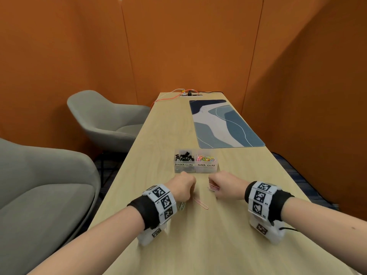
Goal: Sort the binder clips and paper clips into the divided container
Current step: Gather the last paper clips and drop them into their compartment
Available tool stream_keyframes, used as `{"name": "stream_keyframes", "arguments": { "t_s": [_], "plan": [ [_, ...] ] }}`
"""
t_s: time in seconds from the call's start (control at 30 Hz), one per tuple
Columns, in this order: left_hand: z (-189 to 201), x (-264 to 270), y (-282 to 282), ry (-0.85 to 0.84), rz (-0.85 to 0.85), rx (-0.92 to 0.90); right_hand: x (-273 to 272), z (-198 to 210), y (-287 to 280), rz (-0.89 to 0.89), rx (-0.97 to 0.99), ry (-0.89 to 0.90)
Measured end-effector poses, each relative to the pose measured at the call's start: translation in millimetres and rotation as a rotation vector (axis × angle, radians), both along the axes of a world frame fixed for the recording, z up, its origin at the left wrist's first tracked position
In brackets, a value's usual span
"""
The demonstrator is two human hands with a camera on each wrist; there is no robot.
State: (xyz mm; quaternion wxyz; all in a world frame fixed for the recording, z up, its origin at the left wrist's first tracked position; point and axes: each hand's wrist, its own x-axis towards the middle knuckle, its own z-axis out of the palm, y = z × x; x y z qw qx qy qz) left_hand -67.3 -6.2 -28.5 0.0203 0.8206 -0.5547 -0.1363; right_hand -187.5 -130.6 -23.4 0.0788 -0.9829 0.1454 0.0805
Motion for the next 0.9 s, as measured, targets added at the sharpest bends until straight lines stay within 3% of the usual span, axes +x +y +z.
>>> {"name": "stream_keyframes", "arguments": {
  "t_s": [0.2, 0.33, 0.47, 0.67, 0.83, 0.9],
  "plan": [
    [17, 24, 0, 0.343, 0.118, -0.082, 34, 39, -24, -0.215, 0.410, -0.136],
    [33, 39, -12, 0.490, 0.206, -0.199, 67, 54, -40, -0.313, 0.344, -0.321],
    [45, 46, -35, 0.493, 0.268, -0.333, 80, 42, -47, -0.388, 0.271, -0.300],
    [51, 50, -74, 0.425, 0.400, -0.461, 44, 36, -35, -0.259, 0.110, -0.450],
    [51, 44, -91, 0.483, 0.456, -0.484, 6, 14, -20, -0.198, 0.056, -0.058],
    [49, 41, -90, 0.516, 0.465, -0.487, 1, 2, -15, -0.195, 0.039, 0.002]
  ]
}}
